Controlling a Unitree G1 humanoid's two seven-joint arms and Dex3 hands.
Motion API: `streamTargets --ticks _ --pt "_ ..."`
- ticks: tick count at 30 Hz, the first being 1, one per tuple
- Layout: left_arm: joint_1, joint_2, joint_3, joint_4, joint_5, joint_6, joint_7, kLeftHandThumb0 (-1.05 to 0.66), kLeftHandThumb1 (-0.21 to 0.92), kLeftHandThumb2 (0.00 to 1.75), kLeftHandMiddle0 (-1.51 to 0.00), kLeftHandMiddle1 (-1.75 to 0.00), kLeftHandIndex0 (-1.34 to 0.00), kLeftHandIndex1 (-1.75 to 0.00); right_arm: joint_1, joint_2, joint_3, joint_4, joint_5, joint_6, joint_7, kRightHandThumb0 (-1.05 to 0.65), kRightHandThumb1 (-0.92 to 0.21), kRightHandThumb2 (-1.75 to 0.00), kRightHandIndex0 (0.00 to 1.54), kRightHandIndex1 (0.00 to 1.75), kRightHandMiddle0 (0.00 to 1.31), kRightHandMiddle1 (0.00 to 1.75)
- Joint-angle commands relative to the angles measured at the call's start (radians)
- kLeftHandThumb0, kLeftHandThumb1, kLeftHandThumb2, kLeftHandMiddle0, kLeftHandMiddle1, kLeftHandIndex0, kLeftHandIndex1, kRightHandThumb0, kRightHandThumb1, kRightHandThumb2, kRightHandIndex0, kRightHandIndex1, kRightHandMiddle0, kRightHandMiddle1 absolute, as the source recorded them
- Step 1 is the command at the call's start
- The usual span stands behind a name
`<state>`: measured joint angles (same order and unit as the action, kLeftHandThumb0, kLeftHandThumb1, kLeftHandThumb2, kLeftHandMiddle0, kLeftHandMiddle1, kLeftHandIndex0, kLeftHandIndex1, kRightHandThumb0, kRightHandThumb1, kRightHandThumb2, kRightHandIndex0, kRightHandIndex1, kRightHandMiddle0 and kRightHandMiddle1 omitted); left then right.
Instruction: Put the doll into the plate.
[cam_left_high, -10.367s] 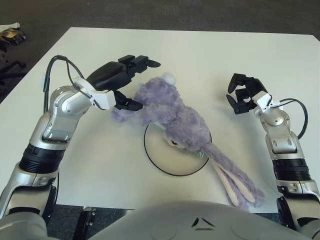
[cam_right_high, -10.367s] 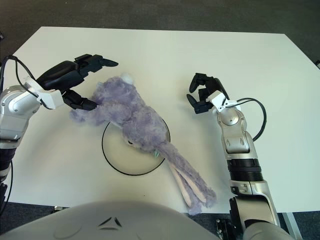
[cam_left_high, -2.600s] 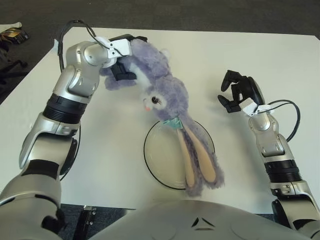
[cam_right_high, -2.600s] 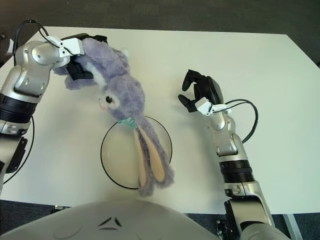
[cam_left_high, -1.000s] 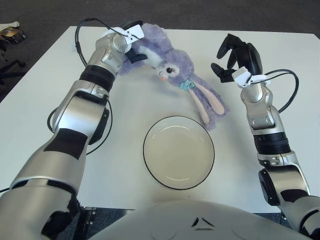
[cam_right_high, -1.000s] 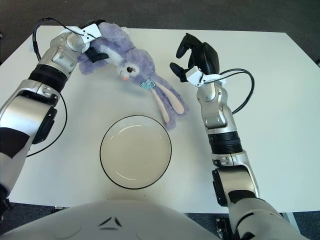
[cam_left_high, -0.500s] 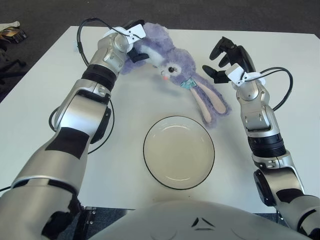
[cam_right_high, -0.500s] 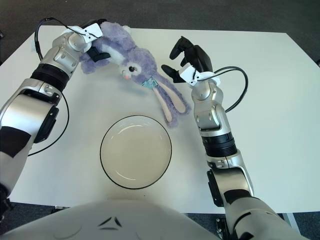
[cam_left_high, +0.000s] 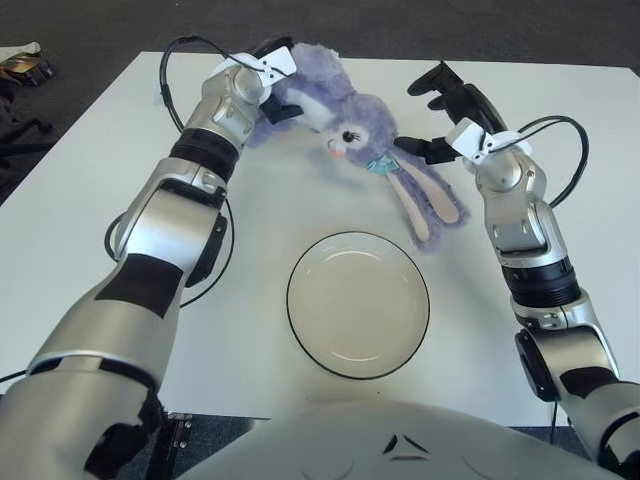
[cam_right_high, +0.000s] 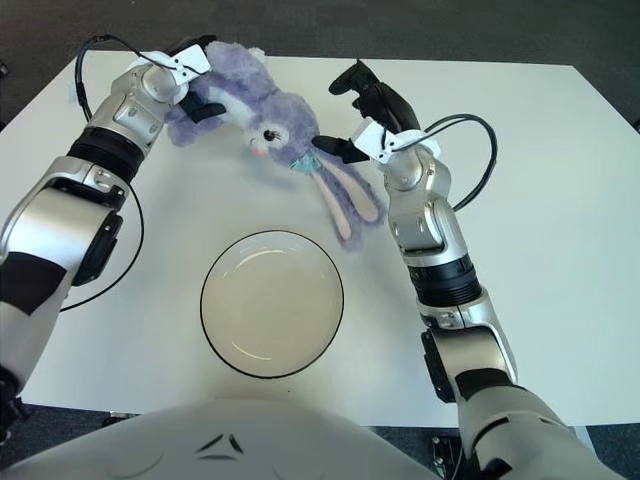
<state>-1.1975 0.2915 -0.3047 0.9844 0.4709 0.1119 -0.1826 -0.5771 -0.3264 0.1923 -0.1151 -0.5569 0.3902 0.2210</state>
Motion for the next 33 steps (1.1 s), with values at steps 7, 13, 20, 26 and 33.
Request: streamTargets --ticks 7,13,20,26,33 --pt "-0.019 -0.008 0.018 -0.025 -0.024 -0.007 0.009 -0.49 0.28 1.29 -1.28 -1.75 -0.69 -1.65 -0.047 -0.019 0.026 0.037 -0.018 -0.009 0.019 -0.97 -0.9 -0.22 0.04 0.42 0.0 0.6" --pt "-0.013 -0.011 0.023 -0.034 -0.032 -0.015 0.007 -0.49 0.28 1.29 -1.28 -1.75 -0.69 -1.65 -0.061 0.015 0.028 0.019 -0.013 0.049 0.027 -0.99 -0.92 -0.21 0.02 0.33 0.0 0.52" --pt "-0.003 -0.02 0.03 -0.059 -0.046 -0.013 -0.013 -0.5 0.27 1.29 -1.28 -1.75 -0.7 -1.65 -0.093 0.021 0.041 0.04 0.006 0.067 0.072 -1.02 -0.92 -0.27 0.0 0.25 0.0 0.46" --pt "0.014 -0.024 0.037 -0.099 -0.062 -0.01 -0.037 -0.5 0.26 1.31 -1.28 -1.75 -0.7 -1.66 -0.136 0.028 0.051 0.152 0.018 0.03 0.072 -1.04 -0.92 -0.29 0.01 0.22 0.0 0.38" --pt "0.031 -0.028 0.039 -0.153 -0.07 0.018 -0.05 -0.5 0.26 1.32 -1.28 -1.75 -0.71 -1.66 -0.152 0.045 0.045 0.199 0.042 0.03 0.061 -1.05 -0.92 -0.28 0.03 0.18 0.0 0.4"
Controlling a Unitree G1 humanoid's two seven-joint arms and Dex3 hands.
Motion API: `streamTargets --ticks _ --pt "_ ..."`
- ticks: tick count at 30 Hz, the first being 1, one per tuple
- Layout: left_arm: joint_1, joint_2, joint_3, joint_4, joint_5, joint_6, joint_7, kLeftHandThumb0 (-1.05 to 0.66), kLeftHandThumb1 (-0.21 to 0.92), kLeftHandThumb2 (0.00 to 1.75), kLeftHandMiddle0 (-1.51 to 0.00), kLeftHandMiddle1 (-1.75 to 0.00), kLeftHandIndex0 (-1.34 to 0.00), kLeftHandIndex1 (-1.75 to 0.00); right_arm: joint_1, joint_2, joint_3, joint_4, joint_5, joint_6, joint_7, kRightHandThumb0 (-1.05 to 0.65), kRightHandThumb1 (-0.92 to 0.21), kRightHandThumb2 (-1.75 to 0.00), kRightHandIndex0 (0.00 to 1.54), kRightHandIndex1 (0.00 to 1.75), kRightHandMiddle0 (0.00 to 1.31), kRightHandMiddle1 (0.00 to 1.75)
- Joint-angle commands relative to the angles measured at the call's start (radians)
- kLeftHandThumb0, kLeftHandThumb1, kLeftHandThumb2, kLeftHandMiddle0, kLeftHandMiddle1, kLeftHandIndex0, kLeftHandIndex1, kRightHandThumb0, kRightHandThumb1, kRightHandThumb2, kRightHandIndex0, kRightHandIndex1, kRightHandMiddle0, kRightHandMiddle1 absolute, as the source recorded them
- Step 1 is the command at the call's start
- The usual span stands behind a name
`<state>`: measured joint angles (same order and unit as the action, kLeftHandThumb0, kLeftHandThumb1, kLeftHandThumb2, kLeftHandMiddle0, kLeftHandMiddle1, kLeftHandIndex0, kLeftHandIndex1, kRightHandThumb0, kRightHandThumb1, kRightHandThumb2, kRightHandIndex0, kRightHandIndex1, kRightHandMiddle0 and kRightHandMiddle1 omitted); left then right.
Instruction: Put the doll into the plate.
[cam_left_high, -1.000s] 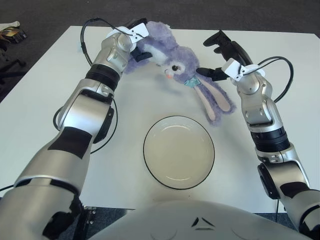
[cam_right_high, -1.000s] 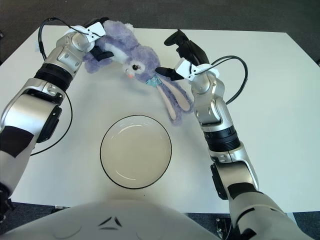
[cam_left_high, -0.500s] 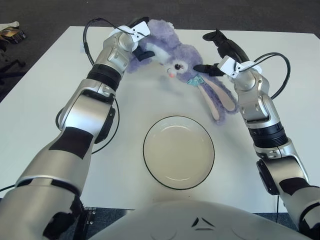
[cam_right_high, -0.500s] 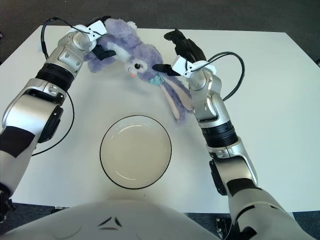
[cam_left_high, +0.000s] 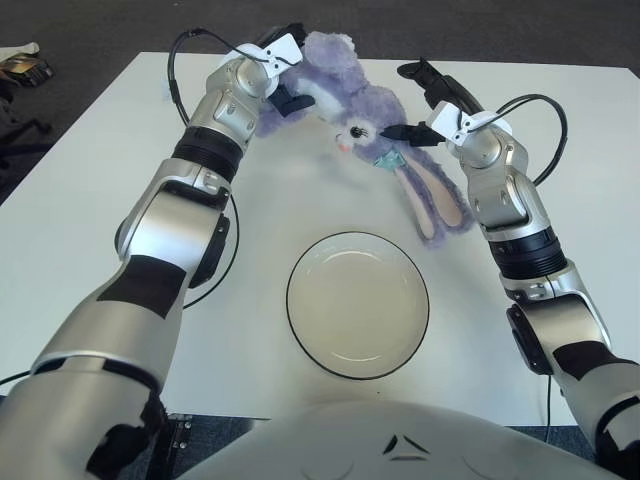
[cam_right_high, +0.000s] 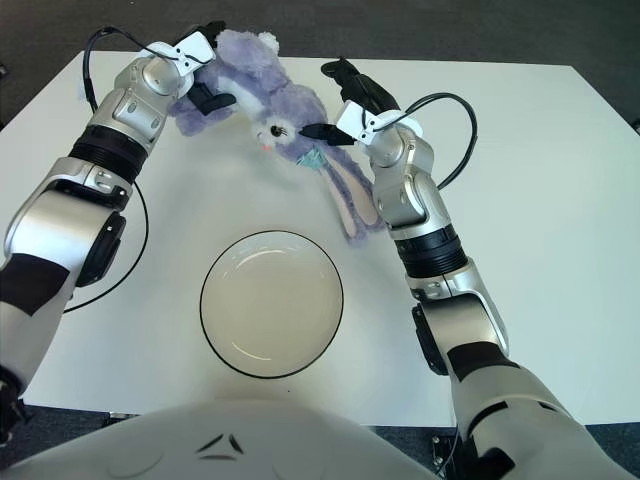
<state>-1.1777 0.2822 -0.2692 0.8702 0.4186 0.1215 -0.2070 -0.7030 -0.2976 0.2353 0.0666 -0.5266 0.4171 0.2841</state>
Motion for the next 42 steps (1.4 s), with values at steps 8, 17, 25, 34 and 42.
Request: streamTargets --ticks 8,17,25,34,42 --pt "0.024 -0.03 -0.002 -0.09 -0.009 0.063 -0.014 -0.5 0.26 1.29 -1.27 -1.75 -0.72 -1.62 -0.045 0.041 0.008 0.048 0.019 0.039 0.001 -1.05 -0.92 -0.23 0.14 0.24 0.0 0.55" --pt "0.026 -0.036 -0.004 -0.087 -0.008 0.056 0.001 -0.5 0.27 1.27 -1.28 -1.75 -0.72 -1.6 -0.027 0.079 -0.038 0.016 0.113 0.058 0.02 -1.03 -0.9 -0.18 0.11 0.24 0.0 0.64" --pt "0.017 -0.044 0.0 -0.055 -0.01 0.043 0.026 -0.5 0.26 1.28 -1.29 -1.75 -0.73 -1.6 -0.019 0.074 -0.034 -0.007 0.143 0.085 0.042 -1.0 -0.91 -0.17 0.1 0.23 0.0 0.73" --pt "0.007 -0.056 -0.007 -0.017 0.0 0.028 0.058 -0.5 0.26 1.27 -1.29 -1.75 -0.74 -1.59 0.006 0.102 -0.078 -0.04 0.228 0.124 0.062 -0.94 -0.92 -0.18 0.09 0.24 0.0 0.71" --pt "-0.004 -0.067 -0.019 0.028 0.018 0.006 0.107 -0.5 0.28 1.26 -1.3 -1.75 -0.72 -1.61 0.022 0.113 -0.095 -0.098 0.288 0.189 0.069 -0.89 -0.92 -0.2 0.11 0.24 0.0 0.63"
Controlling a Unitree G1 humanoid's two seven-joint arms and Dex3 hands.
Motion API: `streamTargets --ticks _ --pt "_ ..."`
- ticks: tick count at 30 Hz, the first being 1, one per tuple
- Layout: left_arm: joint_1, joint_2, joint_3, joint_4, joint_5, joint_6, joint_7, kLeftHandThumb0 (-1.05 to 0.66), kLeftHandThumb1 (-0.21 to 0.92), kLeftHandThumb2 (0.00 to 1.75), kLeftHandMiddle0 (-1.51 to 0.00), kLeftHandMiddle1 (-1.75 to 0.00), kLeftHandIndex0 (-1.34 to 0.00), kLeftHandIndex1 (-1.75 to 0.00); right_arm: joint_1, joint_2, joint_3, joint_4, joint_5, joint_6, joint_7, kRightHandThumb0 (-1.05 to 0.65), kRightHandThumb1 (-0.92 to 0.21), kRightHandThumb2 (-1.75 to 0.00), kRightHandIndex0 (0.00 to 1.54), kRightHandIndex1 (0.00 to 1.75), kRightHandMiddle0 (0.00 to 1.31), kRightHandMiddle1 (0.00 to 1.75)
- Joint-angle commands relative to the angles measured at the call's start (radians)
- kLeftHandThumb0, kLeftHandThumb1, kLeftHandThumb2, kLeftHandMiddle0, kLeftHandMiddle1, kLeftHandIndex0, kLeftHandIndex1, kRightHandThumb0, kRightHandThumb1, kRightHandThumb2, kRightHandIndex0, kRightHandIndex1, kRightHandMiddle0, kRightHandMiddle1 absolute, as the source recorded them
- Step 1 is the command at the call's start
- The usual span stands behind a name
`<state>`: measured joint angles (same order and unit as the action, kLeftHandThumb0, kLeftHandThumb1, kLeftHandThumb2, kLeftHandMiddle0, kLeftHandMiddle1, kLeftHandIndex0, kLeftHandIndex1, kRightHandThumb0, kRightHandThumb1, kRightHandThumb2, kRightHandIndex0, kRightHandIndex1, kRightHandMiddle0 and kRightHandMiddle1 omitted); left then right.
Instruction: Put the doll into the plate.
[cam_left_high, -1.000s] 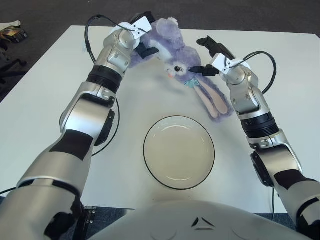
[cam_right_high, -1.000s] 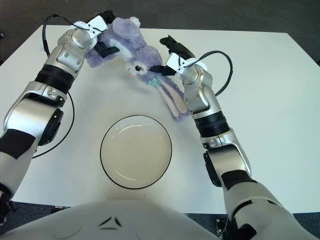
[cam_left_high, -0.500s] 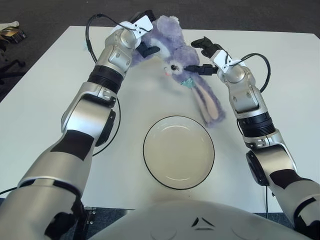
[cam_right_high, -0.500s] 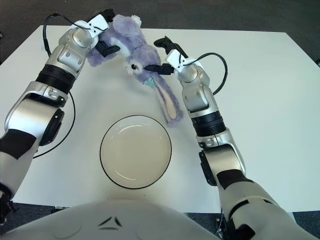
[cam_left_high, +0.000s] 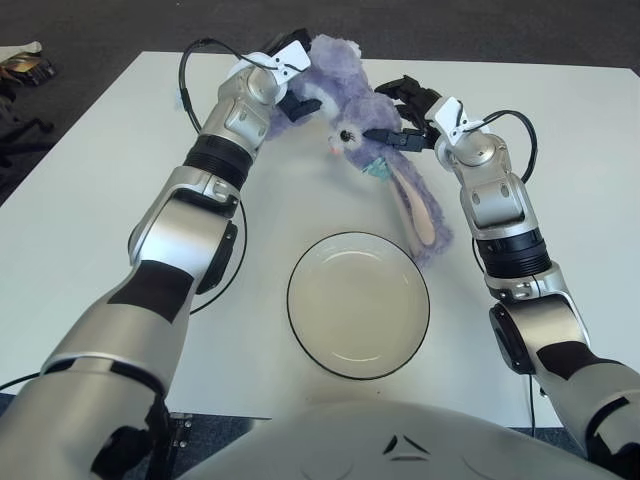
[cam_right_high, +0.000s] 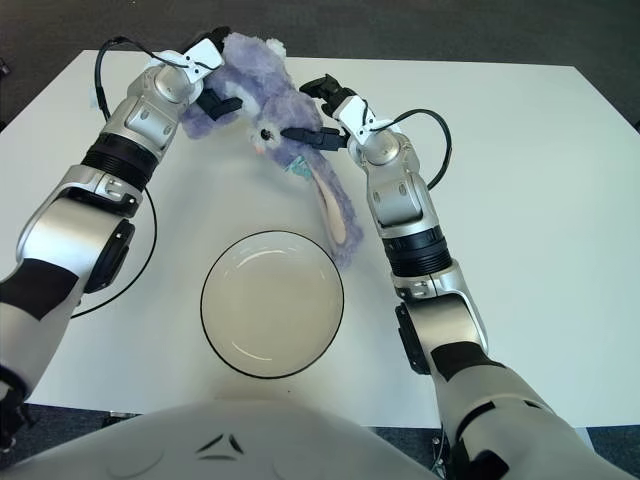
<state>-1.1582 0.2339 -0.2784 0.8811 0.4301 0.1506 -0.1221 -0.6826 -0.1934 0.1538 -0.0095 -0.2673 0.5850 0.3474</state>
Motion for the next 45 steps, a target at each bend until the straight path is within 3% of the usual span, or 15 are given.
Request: streamTargets --ticks 1,15,29,39,45 --pt "-0.026 -0.021 -0.011 0.025 0.009 -0.025 0.027 -0.5 0.28 1.26 -1.3 -1.75 -0.72 -1.61 0.002 0.01 -0.017 -0.027 0.037 0.031 0.007 -0.89 -0.92 -0.2 0.11 0.25 0.0 0.62" --pt "-0.039 -0.038 -0.012 0.097 0.023 -0.078 0.103 -0.48 0.31 1.21 -1.3 -1.75 -0.7 -1.59 0.022 0.004 -0.006 -0.118 0.08 0.125 0.007 -0.89 -0.92 -0.23 0.12 0.25 0.0 0.56" --pt "-0.048 -0.054 -0.016 0.13 0.028 -0.098 0.144 -0.49 0.29 1.21 -1.3 -1.75 -0.73 -1.57 0.045 -0.004 0.004 -0.152 0.105 0.155 0.021 -0.91 -0.92 -0.26 0.11 0.27 0.0 0.54" --pt "-0.064 -0.06 -0.013 0.158 0.023 -0.1 0.139 -0.5 0.26 1.3 -1.29 -1.75 -0.72 -1.62 0.041 -0.067 0.07 -0.113 0.074 0.154 0.046 -0.88 -0.92 -0.27 0.07 0.26 0.0 0.48" --pt "-0.072 -0.062 -0.003 0.156 0.015 -0.082 0.135 -0.5 0.25 1.31 -1.28 -1.75 -0.72 -1.64 0.042 -0.138 0.137 -0.069 0.034 0.095 0.09 -0.88 -0.92 -0.31 0.12 0.3 0.0 0.68"
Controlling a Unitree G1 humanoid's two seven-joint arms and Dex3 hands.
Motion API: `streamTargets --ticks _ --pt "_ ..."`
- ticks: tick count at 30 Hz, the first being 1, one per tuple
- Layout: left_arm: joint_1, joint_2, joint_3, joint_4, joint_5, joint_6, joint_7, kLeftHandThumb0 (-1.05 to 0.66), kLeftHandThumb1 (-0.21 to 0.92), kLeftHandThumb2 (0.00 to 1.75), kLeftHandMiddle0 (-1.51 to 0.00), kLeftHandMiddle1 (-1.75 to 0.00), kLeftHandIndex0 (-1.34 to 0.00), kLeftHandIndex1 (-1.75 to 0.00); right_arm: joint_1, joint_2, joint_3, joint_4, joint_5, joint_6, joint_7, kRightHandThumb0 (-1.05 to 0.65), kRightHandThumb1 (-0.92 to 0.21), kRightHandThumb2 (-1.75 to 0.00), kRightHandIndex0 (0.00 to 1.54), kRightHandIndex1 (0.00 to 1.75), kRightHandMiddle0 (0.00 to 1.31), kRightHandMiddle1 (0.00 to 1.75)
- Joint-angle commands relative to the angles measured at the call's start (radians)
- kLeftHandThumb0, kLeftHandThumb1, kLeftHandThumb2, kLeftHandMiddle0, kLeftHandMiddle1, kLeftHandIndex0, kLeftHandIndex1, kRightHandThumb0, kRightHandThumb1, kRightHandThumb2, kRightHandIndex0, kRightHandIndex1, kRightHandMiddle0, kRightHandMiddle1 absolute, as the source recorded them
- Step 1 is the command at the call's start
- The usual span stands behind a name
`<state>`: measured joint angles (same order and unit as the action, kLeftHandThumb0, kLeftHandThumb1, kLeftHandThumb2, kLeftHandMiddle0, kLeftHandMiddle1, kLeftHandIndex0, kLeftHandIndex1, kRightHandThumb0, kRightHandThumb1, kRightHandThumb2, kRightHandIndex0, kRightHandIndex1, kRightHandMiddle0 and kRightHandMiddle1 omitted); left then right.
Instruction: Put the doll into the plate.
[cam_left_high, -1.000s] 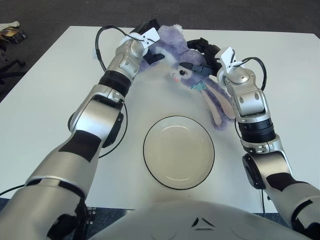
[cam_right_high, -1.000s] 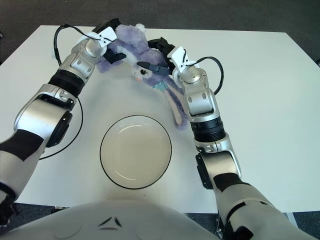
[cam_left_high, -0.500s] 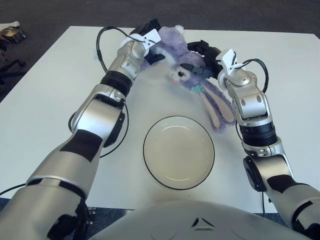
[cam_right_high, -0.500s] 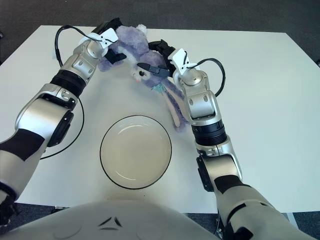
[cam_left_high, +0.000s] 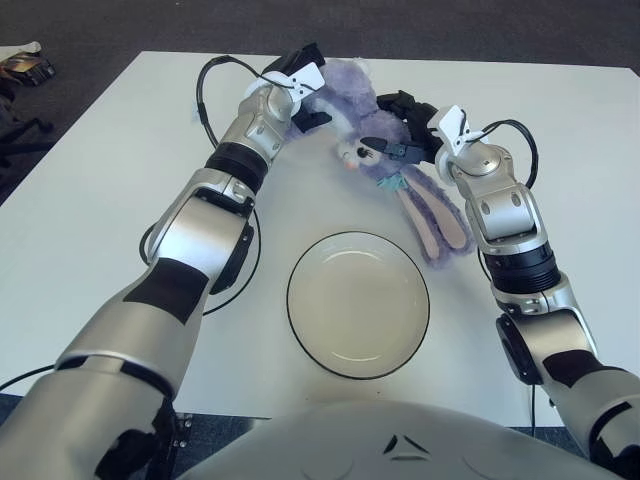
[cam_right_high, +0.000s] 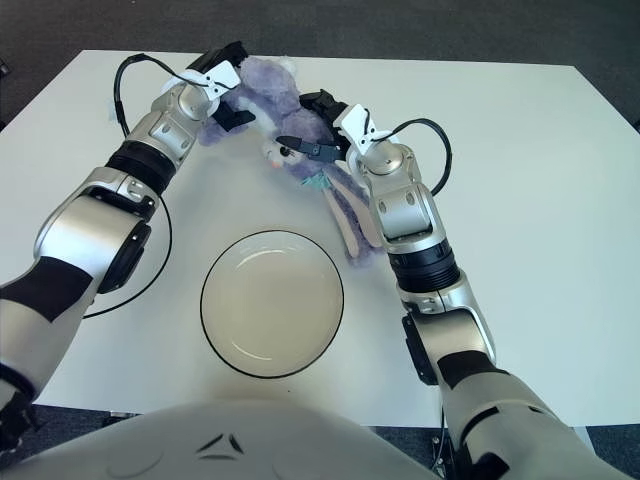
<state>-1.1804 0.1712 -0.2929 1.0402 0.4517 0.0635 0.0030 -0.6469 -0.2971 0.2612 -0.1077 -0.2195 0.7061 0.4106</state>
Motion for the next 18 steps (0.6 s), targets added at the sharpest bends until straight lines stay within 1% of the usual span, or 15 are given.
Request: streamTargets --ticks 1,5,7,9,15,18 --pt "-0.05 0.0 0.013 -0.005 -0.008 0.007 0.009 -0.5 0.25 1.31 -1.28 -1.75 -0.72 -1.64 0.016 -0.033 0.026 0.041 -0.009 -0.04 0.025 -0.89 -0.92 -0.32 0.13 0.3 0.0 0.7" --pt "-0.051 0.0 0.019 -0.009 -0.014 0.013 0.009 -0.5 0.26 1.31 -1.28 -1.75 -0.71 -1.64 0.054 -0.012 0.007 0.093 0.015 -0.087 0.005 -0.89 -0.92 -0.33 0.1 0.29 0.0 0.79" --pt "-0.052 0.0 0.021 -0.011 -0.016 0.013 0.008 -0.5 0.26 1.3 -1.28 -1.75 -0.71 -1.64 0.047 -0.002 -0.002 0.092 0.022 -0.064 0.003 -0.88 -0.91 -0.32 0.09 0.28 0.0 0.82" --pt "-0.054 0.0 0.024 -0.011 -0.017 0.013 0.007 -0.5 0.26 1.3 -1.28 -1.75 -0.71 -1.63 0.038 0.001 0.006 0.101 0.01 -0.052 -0.004 -0.87 -0.91 -0.32 0.09 0.28 0.0 0.85" --pt "-0.06 -0.001 0.024 -0.012 -0.017 0.016 0.005 -0.5 0.25 1.31 -1.28 -1.75 -0.72 -1.63 0.025 0.0 0.033 0.141 -0.025 -0.082 -0.026 -0.86 -0.9 -0.32 0.12 0.29 0.0 0.93" --pt "-0.062 -0.002 0.024 -0.016 -0.017 0.02 -0.001 -0.5 0.25 1.31 -1.28 -1.75 -0.72 -1.63 0.028 0.005 0.026 0.154 -0.019 -0.104 -0.029 -0.87 -0.9 -0.32 0.14 0.3 0.0 0.95"
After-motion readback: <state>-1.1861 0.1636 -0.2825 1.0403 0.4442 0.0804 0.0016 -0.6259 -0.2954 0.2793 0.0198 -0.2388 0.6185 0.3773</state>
